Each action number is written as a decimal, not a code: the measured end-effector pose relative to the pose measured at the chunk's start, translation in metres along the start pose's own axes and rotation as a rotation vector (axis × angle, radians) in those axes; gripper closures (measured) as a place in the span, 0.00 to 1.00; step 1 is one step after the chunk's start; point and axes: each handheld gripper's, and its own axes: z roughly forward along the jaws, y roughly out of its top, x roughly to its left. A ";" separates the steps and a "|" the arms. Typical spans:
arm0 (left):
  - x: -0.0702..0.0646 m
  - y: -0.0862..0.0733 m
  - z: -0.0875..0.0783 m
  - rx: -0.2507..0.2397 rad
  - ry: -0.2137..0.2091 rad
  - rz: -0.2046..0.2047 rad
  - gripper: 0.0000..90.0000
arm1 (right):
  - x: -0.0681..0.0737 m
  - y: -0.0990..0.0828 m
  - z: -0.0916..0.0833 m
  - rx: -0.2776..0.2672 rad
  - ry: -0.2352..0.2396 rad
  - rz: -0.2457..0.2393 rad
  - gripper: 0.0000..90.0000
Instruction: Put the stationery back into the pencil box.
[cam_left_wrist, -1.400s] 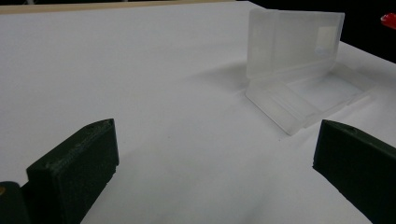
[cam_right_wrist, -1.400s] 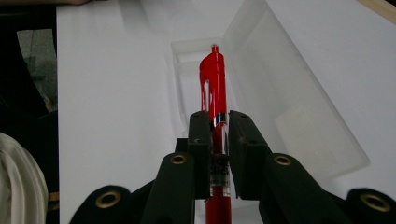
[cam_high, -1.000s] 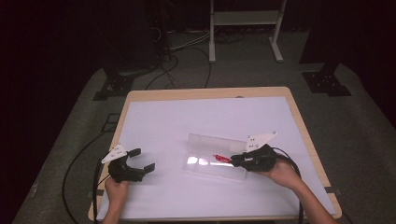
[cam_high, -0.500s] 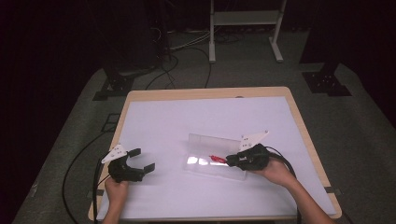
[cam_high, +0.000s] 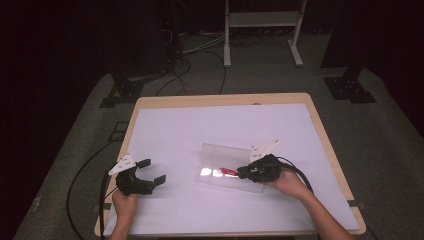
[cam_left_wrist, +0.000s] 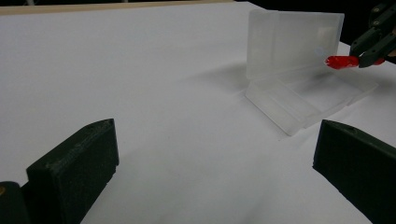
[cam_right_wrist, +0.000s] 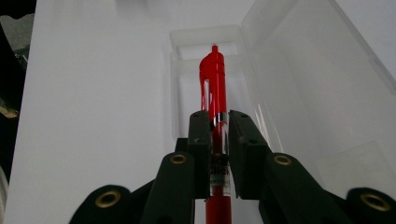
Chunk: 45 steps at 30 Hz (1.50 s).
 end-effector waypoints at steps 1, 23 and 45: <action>0.000 0.000 0.000 0.000 0.000 0.000 0.00 | 0.000 0.000 0.000 0.000 0.000 0.000 0.88; 0.000 0.000 -0.001 -0.003 -0.008 0.001 0.00 | -0.007 -0.005 0.028 0.060 0.016 0.027 0.88; 0.000 0.000 -0.001 -0.001 -0.010 0.000 0.00 | -0.009 -0.011 0.039 0.104 0.033 0.019 0.87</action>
